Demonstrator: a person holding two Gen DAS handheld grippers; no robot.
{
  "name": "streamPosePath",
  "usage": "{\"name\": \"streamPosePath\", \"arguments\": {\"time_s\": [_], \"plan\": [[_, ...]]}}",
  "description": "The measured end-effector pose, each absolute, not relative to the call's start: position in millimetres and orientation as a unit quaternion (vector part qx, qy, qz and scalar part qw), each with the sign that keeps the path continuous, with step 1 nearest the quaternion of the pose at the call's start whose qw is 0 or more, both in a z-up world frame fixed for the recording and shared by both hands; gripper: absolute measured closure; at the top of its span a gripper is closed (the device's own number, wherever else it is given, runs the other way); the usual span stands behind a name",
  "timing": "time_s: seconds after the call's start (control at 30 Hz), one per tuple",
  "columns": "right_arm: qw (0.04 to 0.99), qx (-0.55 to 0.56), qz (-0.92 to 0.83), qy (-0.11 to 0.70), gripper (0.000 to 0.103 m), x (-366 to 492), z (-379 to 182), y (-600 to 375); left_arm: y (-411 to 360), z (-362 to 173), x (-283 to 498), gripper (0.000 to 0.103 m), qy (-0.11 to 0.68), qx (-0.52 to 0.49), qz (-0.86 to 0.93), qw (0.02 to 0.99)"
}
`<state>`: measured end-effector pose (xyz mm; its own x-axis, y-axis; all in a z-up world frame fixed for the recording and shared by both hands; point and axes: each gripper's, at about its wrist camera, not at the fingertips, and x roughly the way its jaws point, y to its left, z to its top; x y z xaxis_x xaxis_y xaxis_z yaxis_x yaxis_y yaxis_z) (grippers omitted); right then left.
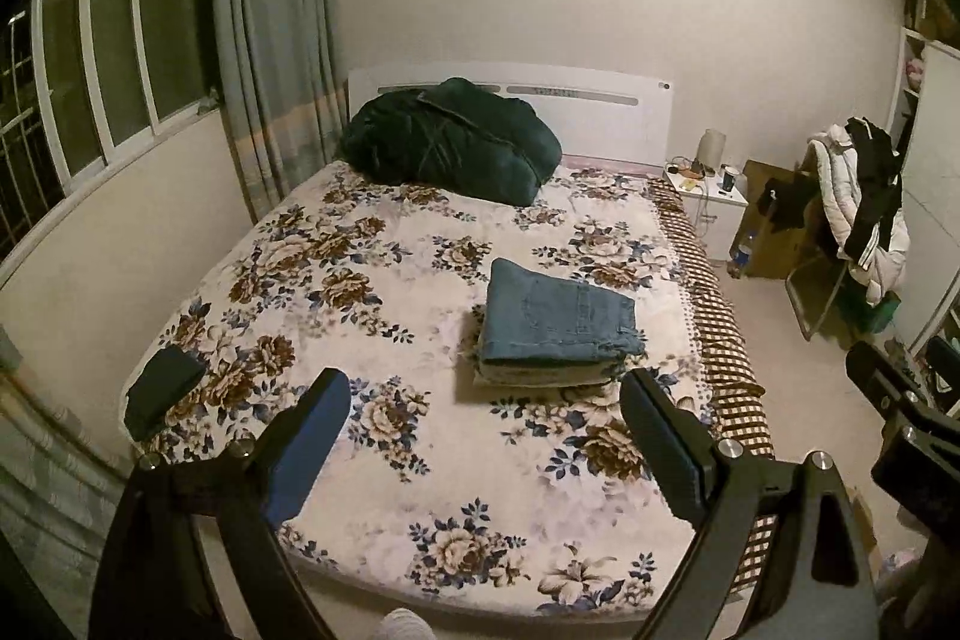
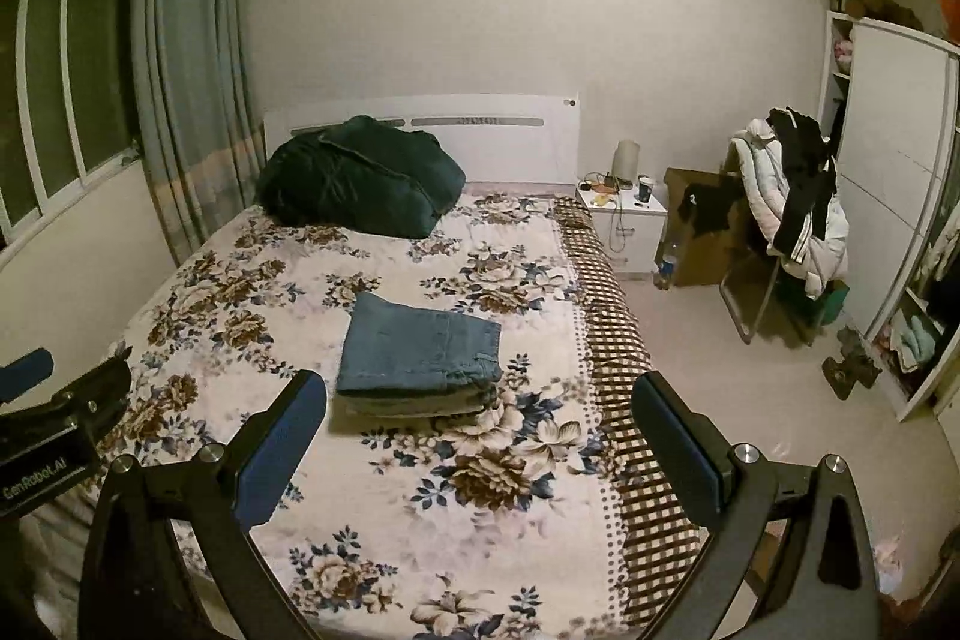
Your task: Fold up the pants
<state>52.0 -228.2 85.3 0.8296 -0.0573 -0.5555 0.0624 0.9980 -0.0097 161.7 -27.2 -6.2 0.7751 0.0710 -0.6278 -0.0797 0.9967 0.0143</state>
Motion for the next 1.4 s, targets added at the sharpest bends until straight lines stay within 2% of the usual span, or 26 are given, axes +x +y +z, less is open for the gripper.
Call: {"name": "streamPosePath", "arguments": {"time_s": [0.03,0.57,1.4], "plan": [[0.957,0.002,-0.030,0.289,0.000,48.0,88.8,-225.8,-26.6,-5.8,158.7,0.000,0.332,-0.006,0.041,0.942],[0.958,-0.004,-0.027,0.285,0.000,34.7,110.6,-210.7,-21.0,8.2,138.5,0.000,0.319,0.000,0.033,0.947],[0.958,0.004,-0.027,0.284,0.000,27.5,104.5,-209.7,-24.0,8.4,134.8,0.000,0.318,0.001,0.037,0.947]]}}
